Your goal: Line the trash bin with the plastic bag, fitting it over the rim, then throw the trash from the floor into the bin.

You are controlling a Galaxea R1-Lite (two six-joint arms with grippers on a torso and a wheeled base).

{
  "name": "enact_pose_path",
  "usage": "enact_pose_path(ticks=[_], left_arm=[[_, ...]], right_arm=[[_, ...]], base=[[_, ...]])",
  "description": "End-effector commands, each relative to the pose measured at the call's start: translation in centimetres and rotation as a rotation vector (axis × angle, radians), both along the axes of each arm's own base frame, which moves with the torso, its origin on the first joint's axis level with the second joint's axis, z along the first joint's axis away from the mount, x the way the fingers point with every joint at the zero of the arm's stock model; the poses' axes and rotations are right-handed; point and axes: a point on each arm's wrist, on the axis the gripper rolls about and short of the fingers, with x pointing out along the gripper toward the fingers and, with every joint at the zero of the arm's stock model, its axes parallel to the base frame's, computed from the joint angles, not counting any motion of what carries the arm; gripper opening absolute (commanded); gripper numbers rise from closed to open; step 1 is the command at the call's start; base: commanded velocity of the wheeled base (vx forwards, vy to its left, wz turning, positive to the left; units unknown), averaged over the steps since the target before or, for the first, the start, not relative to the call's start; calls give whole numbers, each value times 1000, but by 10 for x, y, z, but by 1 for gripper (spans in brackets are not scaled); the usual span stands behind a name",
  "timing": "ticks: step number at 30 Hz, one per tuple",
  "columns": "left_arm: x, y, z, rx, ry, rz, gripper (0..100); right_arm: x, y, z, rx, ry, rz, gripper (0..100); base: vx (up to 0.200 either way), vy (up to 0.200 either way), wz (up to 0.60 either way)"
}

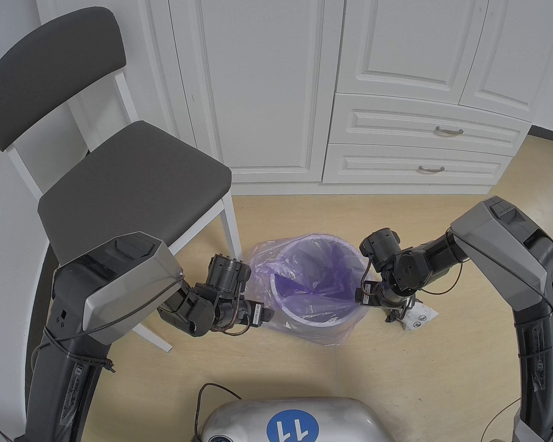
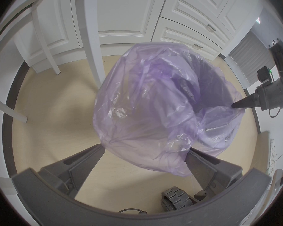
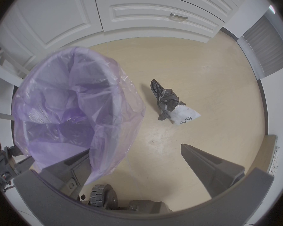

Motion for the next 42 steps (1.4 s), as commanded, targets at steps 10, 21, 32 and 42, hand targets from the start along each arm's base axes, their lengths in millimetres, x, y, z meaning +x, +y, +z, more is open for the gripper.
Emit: enact_pose_path(ticks=[10,21,32,42], left_arm=[[-1,1,-1,2,5,1,100],[1,2,1,-2,-2,5,100],[8,11,24,-28,-47,31,100],[13,11,41,-72,-86,58,100]], right_arm=[[-21,-11,0,-10,63,0,100],[-13,-17,-47,-8,52,-10,100],[8,-24,-59,-45,18,8,100],[36,-23,-57,-55,-52,39,100]], base=[[0,0,0],[0,0,0],[0,0,0],[0,0,0]])
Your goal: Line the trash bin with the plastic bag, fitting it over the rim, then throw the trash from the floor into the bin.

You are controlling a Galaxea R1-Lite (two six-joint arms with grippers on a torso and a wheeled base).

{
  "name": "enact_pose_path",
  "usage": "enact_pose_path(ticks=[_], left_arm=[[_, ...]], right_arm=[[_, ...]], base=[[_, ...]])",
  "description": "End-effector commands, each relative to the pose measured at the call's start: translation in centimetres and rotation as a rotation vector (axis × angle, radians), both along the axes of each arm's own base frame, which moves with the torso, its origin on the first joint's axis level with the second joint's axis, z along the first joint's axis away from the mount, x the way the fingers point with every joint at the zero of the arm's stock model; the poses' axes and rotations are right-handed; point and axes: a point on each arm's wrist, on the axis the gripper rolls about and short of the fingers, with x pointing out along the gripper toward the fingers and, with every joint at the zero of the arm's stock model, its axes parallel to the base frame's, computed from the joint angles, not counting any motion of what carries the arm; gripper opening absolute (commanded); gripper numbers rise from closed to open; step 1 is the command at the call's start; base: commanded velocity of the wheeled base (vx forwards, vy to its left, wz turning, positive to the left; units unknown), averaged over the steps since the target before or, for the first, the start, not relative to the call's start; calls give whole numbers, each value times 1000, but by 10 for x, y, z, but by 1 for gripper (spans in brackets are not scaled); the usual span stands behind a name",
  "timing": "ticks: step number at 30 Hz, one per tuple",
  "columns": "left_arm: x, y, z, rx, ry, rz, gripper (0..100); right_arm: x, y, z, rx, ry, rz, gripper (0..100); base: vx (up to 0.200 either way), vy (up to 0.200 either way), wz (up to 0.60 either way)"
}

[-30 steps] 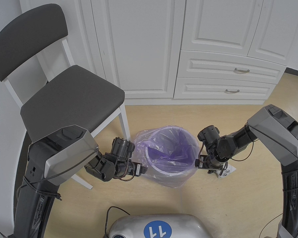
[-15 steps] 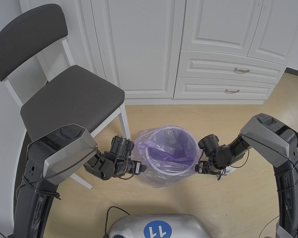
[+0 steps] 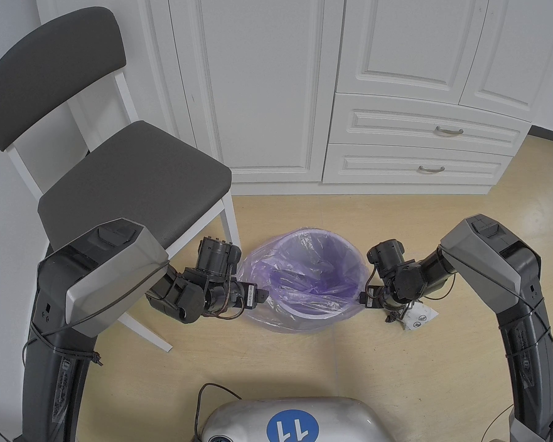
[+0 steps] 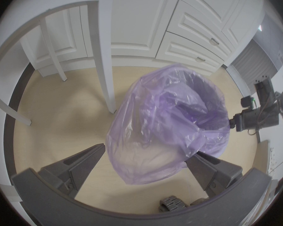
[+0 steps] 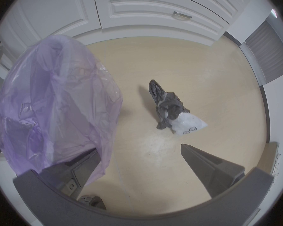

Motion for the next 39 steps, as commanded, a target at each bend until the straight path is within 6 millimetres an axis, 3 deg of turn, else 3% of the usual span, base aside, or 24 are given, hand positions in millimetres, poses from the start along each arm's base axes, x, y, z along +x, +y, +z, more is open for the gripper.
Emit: enact_pose_path(ticks=[1,8,11,15,18,23,27,33,39], left_arm=[[3,-1,18,-34,-46,11,100],[6,-6,26,-57,-89,6,100],[-2,-6,26,-32,-65,-3,100],[-25,12,24,106,10,-95,100],[-29,24,29,152,18,-126,100],[-30,28,46,104,-18,-142,100],[-21,15,55,-2,-97,-100,100],[6,-20,26,-106,-121,-64,100],[22,-22,4,-12,-9,-16,100]], right_arm=[[4,-1,-9,-6,7,2,100],[-1,1,-8,-11,17,8,100],[0,0,-8,-12,16,9,100],[0,0,-9,-14,18,10,100],[0,0,-8,-19,18,18,100],[1,-1,-6,-17,14,15,100],[1,0,-5,-16,11,15,100],[0,1,-6,-17,15,20,100],[-1,2,-8,-19,18,21,100]], base=[[0,0,0],[0,0,0],[0,0,0],[0,0,0],[0,0,0],[0,0,0],[0,0,0],[0,0,0],[0,0,0]])
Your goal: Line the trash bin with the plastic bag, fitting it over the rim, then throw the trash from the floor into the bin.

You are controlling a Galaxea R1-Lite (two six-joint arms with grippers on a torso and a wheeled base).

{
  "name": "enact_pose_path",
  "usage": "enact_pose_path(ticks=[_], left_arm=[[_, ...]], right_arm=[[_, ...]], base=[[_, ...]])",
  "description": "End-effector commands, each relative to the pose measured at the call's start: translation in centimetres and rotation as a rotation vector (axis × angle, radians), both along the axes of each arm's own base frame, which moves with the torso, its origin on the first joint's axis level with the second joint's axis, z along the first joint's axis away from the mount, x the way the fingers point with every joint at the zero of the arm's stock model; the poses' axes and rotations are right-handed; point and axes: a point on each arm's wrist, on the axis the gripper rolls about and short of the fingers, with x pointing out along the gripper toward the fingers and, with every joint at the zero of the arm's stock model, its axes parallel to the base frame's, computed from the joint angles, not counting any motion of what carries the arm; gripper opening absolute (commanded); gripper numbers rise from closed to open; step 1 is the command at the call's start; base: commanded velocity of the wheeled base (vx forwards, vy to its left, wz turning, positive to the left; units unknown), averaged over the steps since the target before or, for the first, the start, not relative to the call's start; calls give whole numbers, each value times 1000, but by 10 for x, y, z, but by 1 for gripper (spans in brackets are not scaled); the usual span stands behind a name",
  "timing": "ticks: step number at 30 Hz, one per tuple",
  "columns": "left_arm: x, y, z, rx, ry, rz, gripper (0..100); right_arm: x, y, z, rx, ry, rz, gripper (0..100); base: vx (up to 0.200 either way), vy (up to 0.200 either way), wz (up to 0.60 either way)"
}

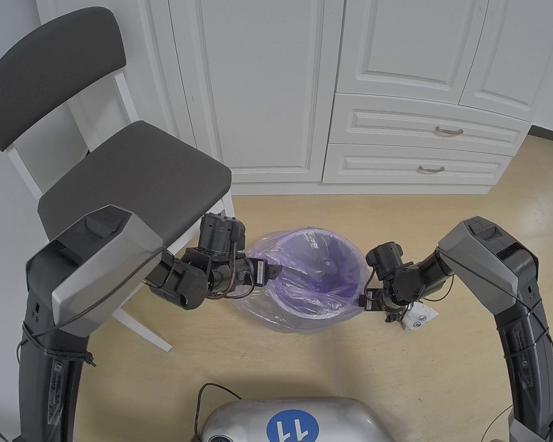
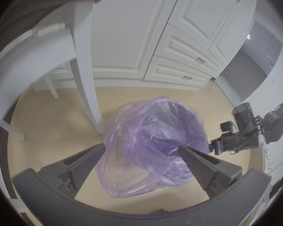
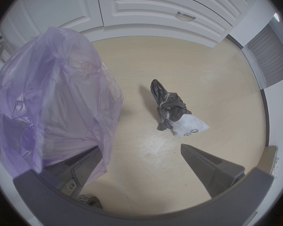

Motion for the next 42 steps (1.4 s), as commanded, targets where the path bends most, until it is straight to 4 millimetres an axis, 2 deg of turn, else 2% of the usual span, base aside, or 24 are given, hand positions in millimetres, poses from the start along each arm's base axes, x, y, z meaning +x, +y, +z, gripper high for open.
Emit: enact_pose_path(ticks=[1,8,20,25,29,42], left_arm=[[17,-6,-40,97,131,53,100],[31,15,-40,107,155,112,100],[38,15,-63,122,176,114,100],[48,12,-73,129,183,117,100],[53,11,-73,140,207,124,100],[53,11,-81,161,207,140,100]], right_arm=[[-1,1,-1,-1,2,3,100],[0,-2,0,0,0,-3,100],[2,-2,-3,0,-1,-5,100],[3,-1,-2,2,-3,-1,100],[3,-1,-2,5,-4,1,100],[5,-3,-2,18,1,-5,100]], base=[[0,0,0],[0,0,0],[0,0,0],[0,0,0],[0,0,0],[0,0,0]])
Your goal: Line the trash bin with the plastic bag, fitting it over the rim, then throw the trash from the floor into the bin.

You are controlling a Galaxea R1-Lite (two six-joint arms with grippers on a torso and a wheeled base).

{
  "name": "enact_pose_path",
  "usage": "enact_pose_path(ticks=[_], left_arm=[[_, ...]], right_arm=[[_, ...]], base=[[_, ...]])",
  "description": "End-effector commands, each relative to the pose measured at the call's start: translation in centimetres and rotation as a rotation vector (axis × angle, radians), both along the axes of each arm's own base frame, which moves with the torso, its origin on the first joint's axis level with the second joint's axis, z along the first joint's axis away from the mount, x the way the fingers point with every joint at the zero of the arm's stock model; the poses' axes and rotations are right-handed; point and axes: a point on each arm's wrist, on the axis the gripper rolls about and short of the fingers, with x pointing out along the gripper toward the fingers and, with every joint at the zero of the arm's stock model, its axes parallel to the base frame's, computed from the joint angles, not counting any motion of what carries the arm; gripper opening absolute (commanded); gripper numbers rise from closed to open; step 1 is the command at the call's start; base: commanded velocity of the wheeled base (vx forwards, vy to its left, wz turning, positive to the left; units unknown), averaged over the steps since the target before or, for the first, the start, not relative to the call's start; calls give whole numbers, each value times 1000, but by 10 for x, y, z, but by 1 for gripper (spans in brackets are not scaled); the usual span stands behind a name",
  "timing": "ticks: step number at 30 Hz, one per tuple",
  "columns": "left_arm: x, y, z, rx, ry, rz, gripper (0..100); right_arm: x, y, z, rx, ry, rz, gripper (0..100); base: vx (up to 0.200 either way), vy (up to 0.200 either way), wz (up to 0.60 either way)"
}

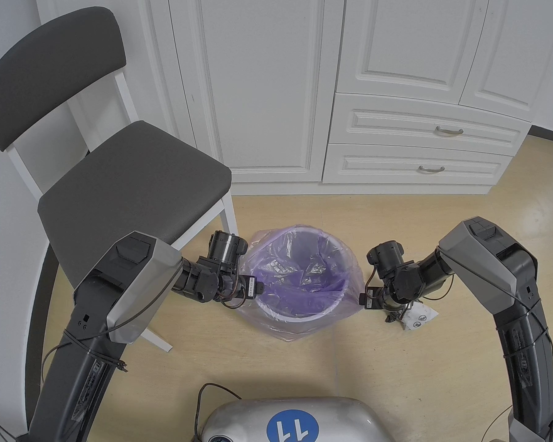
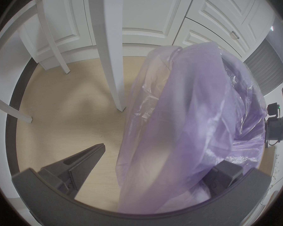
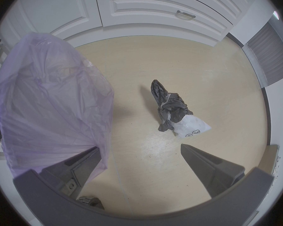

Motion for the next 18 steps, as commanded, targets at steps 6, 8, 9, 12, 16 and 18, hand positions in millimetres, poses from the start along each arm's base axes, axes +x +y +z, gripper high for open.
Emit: enact_pose_path(ticks=[6,8,9,12,16,18], left_arm=[[-1,-1,-5,5,11,-3,100],[-1,-1,-5,5,11,-3,100],[-1,-1,-6,5,12,-3,100],[-2,-2,-5,5,12,-4,100],[-3,-1,-4,7,15,-4,100],[-3,-1,-1,7,15,-4,100]], right_arm=[[-1,0,-1,1,3,-1,100],[-1,0,-1,1,2,-1,100],[-1,1,-1,1,2,1,100],[-1,2,-1,0,3,2,100],[-3,1,-1,-3,8,5,100],[-4,-1,-2,-9,14,6,100]], base=[[0,0,0],[0,0,0],[0,0,0],[0,0,0],[0,0,0],[0,0,0]])
